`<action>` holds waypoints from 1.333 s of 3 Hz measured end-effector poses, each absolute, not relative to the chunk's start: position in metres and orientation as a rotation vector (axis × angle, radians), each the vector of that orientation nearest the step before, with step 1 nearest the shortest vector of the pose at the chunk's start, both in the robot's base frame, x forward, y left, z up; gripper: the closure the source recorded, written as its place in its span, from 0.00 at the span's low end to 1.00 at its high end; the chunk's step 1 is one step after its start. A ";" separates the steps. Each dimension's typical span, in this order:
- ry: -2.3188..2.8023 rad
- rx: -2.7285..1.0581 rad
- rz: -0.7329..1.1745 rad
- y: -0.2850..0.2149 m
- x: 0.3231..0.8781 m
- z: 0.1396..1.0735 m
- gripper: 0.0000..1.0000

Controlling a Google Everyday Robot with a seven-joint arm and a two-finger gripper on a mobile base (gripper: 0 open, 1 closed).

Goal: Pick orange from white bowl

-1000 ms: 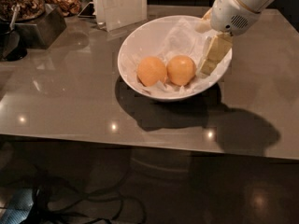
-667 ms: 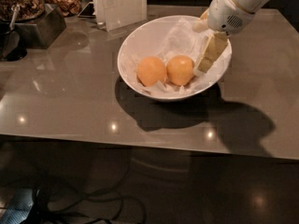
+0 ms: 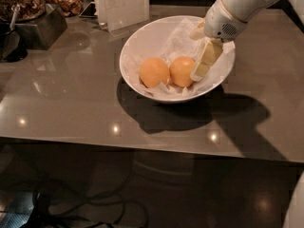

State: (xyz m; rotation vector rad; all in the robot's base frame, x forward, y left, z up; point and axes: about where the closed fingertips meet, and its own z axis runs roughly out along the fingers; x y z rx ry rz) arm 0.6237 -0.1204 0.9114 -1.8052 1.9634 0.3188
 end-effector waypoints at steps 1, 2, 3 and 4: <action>1.985 -1.746 0.355 -0.118 0.625 0.897 0.10; 2.005 -1.703 0.376 -0.112 0.626 0.881 0.13; 2.021 -1.693 0.397 -0.108 0.628 0.868 0.10; 2.028 -1.691 0.403 -0.107 0.629 0.864 0.09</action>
Offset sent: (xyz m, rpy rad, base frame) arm 0.0014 0.0104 -0.0464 0.0853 0.0338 -0.1086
